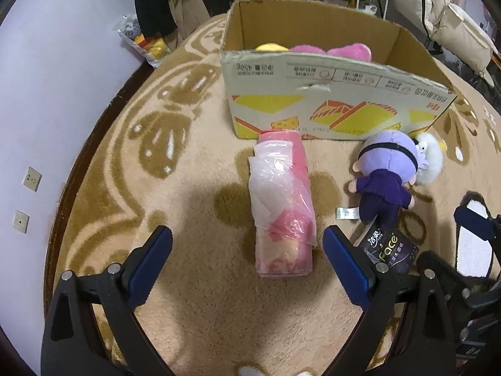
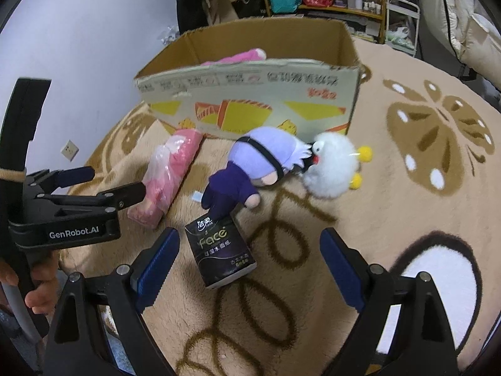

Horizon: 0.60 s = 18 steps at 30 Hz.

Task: Organize soft objects
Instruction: 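Reach the left tool to the pink-wrapped roll while the right tool approaches the black tissue pack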

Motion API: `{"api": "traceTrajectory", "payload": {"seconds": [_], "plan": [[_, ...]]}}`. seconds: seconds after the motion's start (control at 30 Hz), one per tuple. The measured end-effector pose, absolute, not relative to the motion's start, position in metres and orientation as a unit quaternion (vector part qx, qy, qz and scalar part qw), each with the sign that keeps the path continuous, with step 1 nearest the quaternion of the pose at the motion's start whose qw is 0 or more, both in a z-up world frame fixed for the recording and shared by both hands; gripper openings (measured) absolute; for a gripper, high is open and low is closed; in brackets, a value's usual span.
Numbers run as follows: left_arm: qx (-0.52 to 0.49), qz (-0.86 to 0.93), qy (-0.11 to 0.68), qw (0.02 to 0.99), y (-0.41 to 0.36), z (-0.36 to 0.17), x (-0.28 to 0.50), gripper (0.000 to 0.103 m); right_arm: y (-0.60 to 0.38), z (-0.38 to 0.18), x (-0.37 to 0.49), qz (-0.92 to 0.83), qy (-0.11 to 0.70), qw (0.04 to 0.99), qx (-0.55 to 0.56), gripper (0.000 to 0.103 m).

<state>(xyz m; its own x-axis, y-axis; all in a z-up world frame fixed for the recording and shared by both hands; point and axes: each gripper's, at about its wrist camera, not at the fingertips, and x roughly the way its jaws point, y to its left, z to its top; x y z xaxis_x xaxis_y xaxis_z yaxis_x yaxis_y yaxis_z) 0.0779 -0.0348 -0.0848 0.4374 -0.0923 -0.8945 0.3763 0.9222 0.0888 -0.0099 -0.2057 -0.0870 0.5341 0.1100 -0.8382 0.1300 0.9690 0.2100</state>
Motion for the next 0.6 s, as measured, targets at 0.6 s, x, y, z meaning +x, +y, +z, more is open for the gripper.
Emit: {"api": "traceTrajectory", "payload": {"seconds": [0.6], "plan": [[0.152, -0.152, 0.554, 0.804, -0.05, -0.117, 0.1, 0.096, -0.192, -0.116, 0.015, 0.013, 0.517, 0.846, 0.127, 0.095]]}}
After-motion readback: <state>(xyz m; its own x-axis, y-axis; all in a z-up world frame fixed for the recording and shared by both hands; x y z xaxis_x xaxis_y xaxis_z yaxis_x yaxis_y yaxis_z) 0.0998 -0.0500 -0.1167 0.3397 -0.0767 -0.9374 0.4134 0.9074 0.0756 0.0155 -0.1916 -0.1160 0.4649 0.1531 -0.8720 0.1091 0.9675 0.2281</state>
